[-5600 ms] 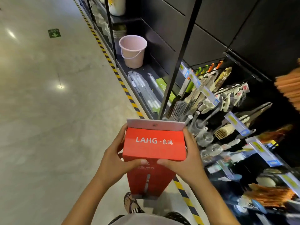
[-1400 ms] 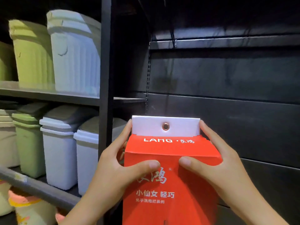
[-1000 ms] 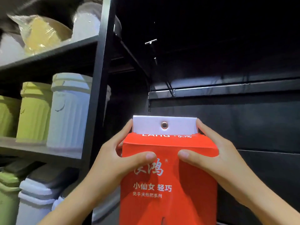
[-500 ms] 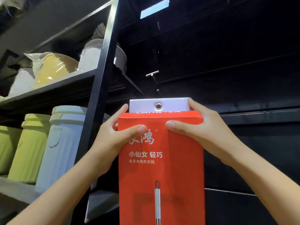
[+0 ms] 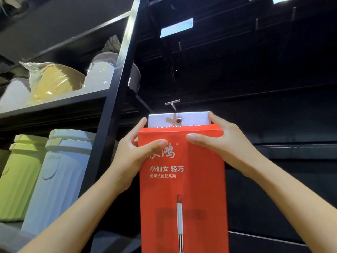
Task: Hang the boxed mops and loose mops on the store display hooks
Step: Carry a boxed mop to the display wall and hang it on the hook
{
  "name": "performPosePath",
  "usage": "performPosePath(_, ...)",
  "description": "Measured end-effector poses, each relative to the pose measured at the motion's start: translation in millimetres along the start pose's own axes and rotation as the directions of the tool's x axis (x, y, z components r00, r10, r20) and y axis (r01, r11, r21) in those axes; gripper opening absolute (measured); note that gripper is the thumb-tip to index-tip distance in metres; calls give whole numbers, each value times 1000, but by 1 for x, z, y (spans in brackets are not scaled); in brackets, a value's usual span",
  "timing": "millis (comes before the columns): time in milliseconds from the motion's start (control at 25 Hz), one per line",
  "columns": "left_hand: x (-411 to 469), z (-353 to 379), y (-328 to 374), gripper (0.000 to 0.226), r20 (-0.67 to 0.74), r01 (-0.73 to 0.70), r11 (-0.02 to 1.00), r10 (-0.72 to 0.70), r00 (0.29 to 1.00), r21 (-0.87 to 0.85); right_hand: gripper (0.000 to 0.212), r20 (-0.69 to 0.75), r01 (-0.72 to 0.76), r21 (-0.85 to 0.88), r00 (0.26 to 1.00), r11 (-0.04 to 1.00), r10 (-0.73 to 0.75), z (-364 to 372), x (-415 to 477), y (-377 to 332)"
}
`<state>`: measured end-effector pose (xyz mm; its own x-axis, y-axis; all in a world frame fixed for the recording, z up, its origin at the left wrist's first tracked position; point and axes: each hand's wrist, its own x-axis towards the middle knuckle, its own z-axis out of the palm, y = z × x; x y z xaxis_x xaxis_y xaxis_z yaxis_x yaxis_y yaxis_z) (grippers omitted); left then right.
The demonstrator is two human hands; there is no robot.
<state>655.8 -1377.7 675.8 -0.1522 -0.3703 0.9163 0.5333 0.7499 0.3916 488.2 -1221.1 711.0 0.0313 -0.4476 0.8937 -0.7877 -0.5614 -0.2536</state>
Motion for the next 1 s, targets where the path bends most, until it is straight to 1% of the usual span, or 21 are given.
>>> performPosePath(200,6,1,-6,137,-27,15,1000,-15,1000,8,56,-9,-28,-42,1000,999,28,1,11,9)
performPosePath(240,8,0,-8,138,-33,13,1000,-13,999,12,61,-12,-34,-55,999,998,34,2,15,12)
performPosePath(320,11,-1,-13,136,-35,17,1000,-17,999,15,79,-21,-51,-69,999,996,50,4,19,19)
performPosePath(360,12,0,-17,133,-32,25,1000,-24,999,17,82,-24,-53,-75,998,996,51,5,19,24)
performPosePath(440,11,6,-29,123,-14,39,999,-39,999,25,78,-27,-67,-81,998,994,65,5,16,40)
performPosePath(480,10,10,-37,120,-5,51,998,-51,999,26,84,-28,-86,-76,996,993,84,6,13,50)
performPosePath(560,10,19,-51,122,4,72,997,-72,997,28,100,-51,-124,-40,991,991,122,8,10,73)
performPosePath(640,15,27,-62,125,1,68,997,-68,998,31,105,-96,-121,22,988,992,123,9,14,92)
performPosePath(760,28,36,-79,121,-4,60,996,-60,998,67,127,-140,-174,86,973,981,185,6,24,122)
performPosePath(840,36,44,-95,120,2,73,993,-73,997,97,128,-158,-200,113,963,973,217,5,30,147)
performPosePath(1000,52,60,-130,118,-1,120,982,-121,993,145,118,-203,-248,123,942,961,269,7,43,196)
